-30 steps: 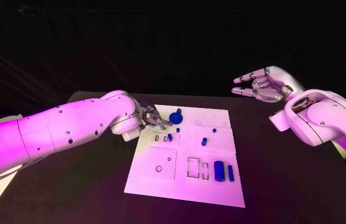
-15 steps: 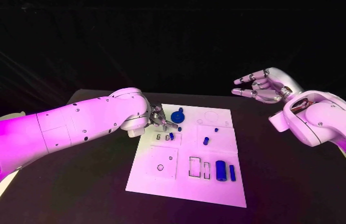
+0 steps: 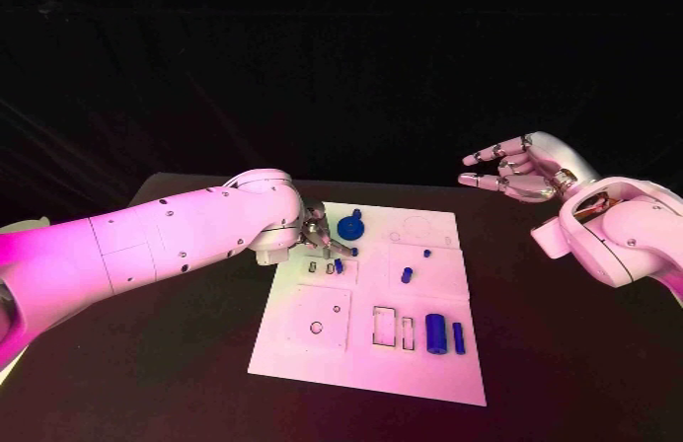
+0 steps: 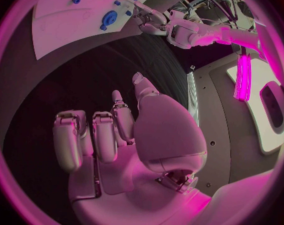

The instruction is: Assemble the parts on the task board

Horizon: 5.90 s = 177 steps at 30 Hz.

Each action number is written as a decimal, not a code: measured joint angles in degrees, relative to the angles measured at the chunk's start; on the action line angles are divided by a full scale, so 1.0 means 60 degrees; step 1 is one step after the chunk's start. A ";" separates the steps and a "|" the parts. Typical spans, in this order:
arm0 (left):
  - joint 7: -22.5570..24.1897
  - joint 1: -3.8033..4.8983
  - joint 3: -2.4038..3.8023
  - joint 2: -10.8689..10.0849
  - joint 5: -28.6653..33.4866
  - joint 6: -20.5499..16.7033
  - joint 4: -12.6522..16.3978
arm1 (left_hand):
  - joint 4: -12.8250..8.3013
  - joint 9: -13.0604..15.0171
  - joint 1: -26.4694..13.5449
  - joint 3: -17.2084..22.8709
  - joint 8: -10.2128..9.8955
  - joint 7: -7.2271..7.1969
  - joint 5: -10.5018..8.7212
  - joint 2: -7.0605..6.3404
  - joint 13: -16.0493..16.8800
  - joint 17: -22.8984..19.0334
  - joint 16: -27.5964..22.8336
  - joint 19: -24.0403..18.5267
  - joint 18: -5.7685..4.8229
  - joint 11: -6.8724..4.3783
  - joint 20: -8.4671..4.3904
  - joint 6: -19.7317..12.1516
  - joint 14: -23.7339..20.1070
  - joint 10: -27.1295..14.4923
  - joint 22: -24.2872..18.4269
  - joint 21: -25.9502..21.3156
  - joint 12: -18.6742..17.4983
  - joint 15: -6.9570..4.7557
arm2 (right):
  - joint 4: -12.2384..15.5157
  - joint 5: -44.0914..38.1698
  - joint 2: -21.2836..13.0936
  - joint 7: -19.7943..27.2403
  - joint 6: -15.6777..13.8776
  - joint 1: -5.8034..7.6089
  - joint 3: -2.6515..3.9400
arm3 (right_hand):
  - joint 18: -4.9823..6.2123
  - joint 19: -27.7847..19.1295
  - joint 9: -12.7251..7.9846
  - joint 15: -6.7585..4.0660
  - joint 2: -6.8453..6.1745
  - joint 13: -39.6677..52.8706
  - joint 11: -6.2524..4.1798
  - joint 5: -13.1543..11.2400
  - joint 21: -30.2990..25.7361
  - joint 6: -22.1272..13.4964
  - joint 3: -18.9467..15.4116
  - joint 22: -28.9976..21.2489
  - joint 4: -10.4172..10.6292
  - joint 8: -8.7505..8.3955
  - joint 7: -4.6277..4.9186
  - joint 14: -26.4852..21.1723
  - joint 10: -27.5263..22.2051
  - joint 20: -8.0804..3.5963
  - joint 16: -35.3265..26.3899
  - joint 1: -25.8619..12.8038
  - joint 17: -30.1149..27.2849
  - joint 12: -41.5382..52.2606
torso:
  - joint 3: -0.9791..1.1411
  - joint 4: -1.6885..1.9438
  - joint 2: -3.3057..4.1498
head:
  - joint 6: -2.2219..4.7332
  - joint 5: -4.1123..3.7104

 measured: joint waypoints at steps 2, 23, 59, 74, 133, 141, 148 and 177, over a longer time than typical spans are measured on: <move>-0.0006 0.0000 -0.0009 0.0054 -0.0019 0.0059 -0.0069 | 0.0000 0.0012 0.0034 0.0000 0.0019 0.0000 0.0000 0.0034 0.0011 0.0000 0.0000 0.0000 0.0000 0.0000 0.0000 0.0000 0.0000 0.0000 0.0000 0.0000 0.0004 0.0000 | -0.0007 -0.0001 0.0013 -0.0006 0.0000 -0.0002 0.0000 | 0.0000 0.0000 0.0000 0.0000 0.0000 0.0000 0.0000 0.0000 0.0000 0.0000 0.0000 0.0000 0.0000 0.0000 0.0000 0.0000 0.0000 0.0000 0.0000 0.0000 0.0000 0.0000 | 0.0000 -0.0001 0.0003 | -0.0014 0.0000; -0.0040 -0.0023 -0.0054 0.0341 -0.0043 0.0434 -0.0383 | 0.0000 0.0079 0.0149 0.0000 0.0112 0.0025 0.0037 0.0148 0.0128 -0.0002 0.0000 -0.0001 0.0000 -0.0035 0.0001 -0.0044 0.0000 0.0103 -0.0002 0.0075 0.0113 0.0000 | -0.0062 -0.0017 0.0088 -0.0036 0.0002 -0.0043 -0.0001 | 0.0000 0.0000 -0.0002 0.0000 0.0000 0.0000 0.0000 0.0089 0.0000 0.0000 -0.0026 -0.0003 0.0026 0.0000 0.0000 0.0000 0.0001 0.0000 0.0000 0.0000 -0.0002 0.0000 | 0.0010 0.0010 -0.0001 | -0.0128 0.0014; -0.0057 -0.0052 -0.0088 0.0490 -0.0003 0.0699 -0.0490 | -0.0195 0.0216 0.0839 0.0197 0.0233 -0.0032 0.0083 0.0309 0.0176 -0.0003 0.0000 0.0000 0.0001 -0.0069 -0.0067 -0.0101 -0.0034 0.0137 -0.0004 0.0074 0.0171 -0.0034 | -0.0124 -0.0032 0.0189 -0.0103 0.0025 -0.0132 -0.0001 | 0.0000 0.0000 -0.0004 0.0000 0.0039 0.0003 0.0001 0.0146 -0.0039 0.0000 -0.0025 0.0002 0.0025 0.0000 0.0000 0.0000 0.0001 0.0000 0.0000 0.0038 0.0004 0.0001 | 0.0014 0.0011 0.0008 | -0.0182 0.0040; -0.0041 -0.0022 -0.0065 0.0535 0.0166 0.0700 -0.0525 | -0.0904 0.0145 0.2321 0.1601 0.0077 -0.0098 0.0594 0.0463 0.0003 -0.0004 0.0000 -0.0001 0.0000 -0.0138 -0.0138 -0.0407 -0.0034 0.0066 -0.0005 0.0035 0.0002 -0.0104 | -0.0135 -0.0037 0.0215 -0.0129 0.0041 -0.0139 -0.0001 | 0.0000 0.0000 -0.0004 0.0000 0.0038 0.0003 0.0001 0.0200 -0.0039 0.0000 -0.0025 0.0000 0.0025 0.0000 0.0000 0.0000 0.0001 0.0000 0.0000 0.0038 0.0003 0.0001 | 0.0012 0.0005 0.0012 | -0.0212 0.0066; 0.0288 -0.0137 -0.0109 0.0018 0.0012 -0.0201 -0.0069 | -0.0502 0.0441 0.1210 0.6144 0.0159 0.0088 0.3650 -0.2484 0.0036 -0.0001 0.0000 -0.0001 0.0001 -0.0034 -0.0136 -0.0250 -0.0033 0.0410 0.0001 -0.0038 -0.0109 -0.0033 | -0.0178 -0.0038 0.0270 -0.0133 0.0077 -0.0204 -0.0001 | 0.0000 0.0000 -0.0005 0.0000 0.0038 0.0003 0.0001 0.0237 -0.0038 0.0000 -0.0051 0.0002 0.0051 0.0000 0.0000 0.0000 0.0001 0.0000 0.0001 0.0038 -0.0002 0.0001 | 0.0024 0.0009 0.0023 | -0.0293 0.0078; 0.0239 -0.0180 -0.0163 0.0089 -0.0115 0.0031 -0.0147 | -0.0515 0.0441 0.1185 0.6157 0.0158 0.0091 0.3650 -0.2508 0.0041 -0.0001 0.0000 -0.0001 0.0001 -0.0034 -0.0135 -0.0248 -0.0033 0.0410 0.0000 -0.0038 -0.0109 -0.0033 | -0.0174 -0.0019 0.0279 -0.0132 0.0079 -0.0205 -0.0001 | 0.0001 0.0000 -0.0005 0.0000 0.0038 0.0004 0.0001 0.0237 -0.0038 0.0000 -0.0051 0.0001 0.0050 0.0000 0.0000 0.0000 0.0001 0.0000 0.0001 0.0038 0.0005 0.0001 | 0.0018 0.0012 0.0018 | -0.0317 0.0108; 0.0236 -0.0188 -0.0161 0.0093 -0.0170 0.0109 -0.0171 | -0.0571 0.0441 0.1120 0.6213 0.0158 0.0093 0.3649 -0.2573 0.0049 -0.0002 0.0000 -0.0001 0.0001 -0.0034 -0.0135 -0.0246 -0.0033 0.0410 -0.0001 -0.0038 -0.0109 -0.0033 | -0.0174 -0.0002 0.0280 -0.0132 0.0080 -0.0205 -0.0001 | 0.0000 0.0000 -0.0005 0.0000 0.0038 0.0003 0.0001 0.0237 -0.0038 0.0000 -0.0078 0.0000 0.0078 0.0000 0.0000 0.0000 0.0001 0.0000 0.0001 0.0038 0.0005 0.0001 | 0.0017 0.0012 0.0018 | -0.0326 0.0120; 0.0216 -0.0227 -0.0162 -0.0021 -0.0267 0.0170 -0.0061 | -0.0676 0.0423 0.1126 0.6318 0.0144 0.0111 0.3689 -0.2565 0.0047 -0.0003 0.0000 -0.0001 0.0001 -0.0033 -0.0135 -0.0233 -0.0033 0.0409 -0.0003 -0.0038 -0.0109 -0.0033 | -0.0154 0.0030 0.0276 -0.0130 0.0103 -0.0205 -0.0001 | 0.0001 0.0000 -0.0006 0.0000 0.0090 0.0005 0.0001 0.0237 -0.0038 0.0000 -0.0105 -0.0003 0.0105 0.0000 0.0000 0.0000 0.0001 0.0000 0.0000 -0.0014 0.0002 0.0001 | 0.0021 0.0011 0.0019 | -0.0393 0.0125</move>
